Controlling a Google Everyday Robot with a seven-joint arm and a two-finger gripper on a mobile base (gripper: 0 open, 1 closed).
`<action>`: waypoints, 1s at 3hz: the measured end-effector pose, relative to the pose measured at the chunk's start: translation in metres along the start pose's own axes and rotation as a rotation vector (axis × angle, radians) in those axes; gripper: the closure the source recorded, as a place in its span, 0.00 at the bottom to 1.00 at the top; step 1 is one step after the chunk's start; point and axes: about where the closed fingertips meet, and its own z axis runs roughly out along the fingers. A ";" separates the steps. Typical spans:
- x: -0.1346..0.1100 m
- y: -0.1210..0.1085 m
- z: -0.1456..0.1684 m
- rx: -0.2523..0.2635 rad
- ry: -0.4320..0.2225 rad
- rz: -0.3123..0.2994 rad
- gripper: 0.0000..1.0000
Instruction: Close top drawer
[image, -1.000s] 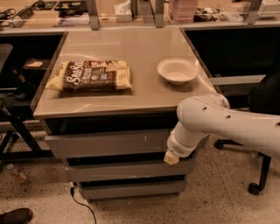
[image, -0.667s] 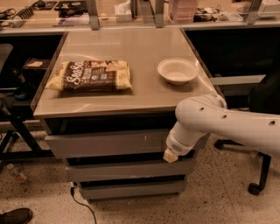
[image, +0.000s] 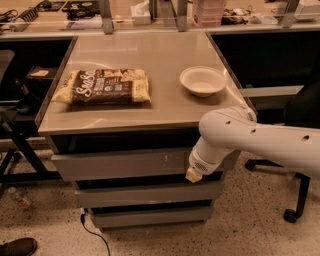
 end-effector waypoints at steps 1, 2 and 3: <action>0.000 0.000 0.000 0.000 0.000 0.000 0.59; 0.000 0.000 0.000 0.000 0.000 0.000 0.34; 0.000 0.000 0.000 0.000 0.000 0.000 0.11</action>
Offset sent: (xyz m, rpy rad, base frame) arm 0.0000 0.0000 0.0000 0.0000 0.0000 0.0000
